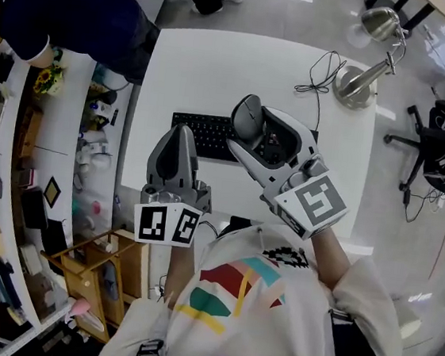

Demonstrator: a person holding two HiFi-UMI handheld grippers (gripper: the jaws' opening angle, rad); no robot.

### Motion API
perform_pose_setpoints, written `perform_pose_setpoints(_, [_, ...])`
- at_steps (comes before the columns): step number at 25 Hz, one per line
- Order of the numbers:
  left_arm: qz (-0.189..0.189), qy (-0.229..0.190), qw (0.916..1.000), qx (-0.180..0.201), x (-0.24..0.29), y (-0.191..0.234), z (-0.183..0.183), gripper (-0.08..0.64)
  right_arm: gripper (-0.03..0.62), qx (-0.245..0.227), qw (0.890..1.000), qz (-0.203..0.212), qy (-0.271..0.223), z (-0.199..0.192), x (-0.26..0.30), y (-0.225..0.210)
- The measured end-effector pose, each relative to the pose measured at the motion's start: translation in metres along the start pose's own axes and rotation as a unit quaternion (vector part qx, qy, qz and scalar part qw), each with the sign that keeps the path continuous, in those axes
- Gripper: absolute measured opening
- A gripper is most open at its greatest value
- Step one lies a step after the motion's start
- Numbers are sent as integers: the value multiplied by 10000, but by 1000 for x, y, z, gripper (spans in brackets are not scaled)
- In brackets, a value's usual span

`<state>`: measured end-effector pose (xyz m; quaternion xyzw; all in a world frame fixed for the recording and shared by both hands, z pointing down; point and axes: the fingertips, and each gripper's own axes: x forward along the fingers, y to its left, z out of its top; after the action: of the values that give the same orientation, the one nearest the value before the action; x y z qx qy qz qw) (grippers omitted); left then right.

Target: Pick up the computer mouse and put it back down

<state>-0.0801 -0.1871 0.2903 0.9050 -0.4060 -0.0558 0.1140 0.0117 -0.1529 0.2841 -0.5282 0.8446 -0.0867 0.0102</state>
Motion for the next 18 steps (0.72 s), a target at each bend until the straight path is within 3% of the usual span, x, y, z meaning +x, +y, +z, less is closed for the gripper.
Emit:
perform_pose_setpoints(8, [-403,408,9981,240,25,-54,-33,44,273,504,9906,-1209,386,-37,-61,-86])
perform_pose_setpoints(18, [-994,1009,9897,205,58,-125,-93,44,273,914,9557,-2548,1154,-106,-161,-184])
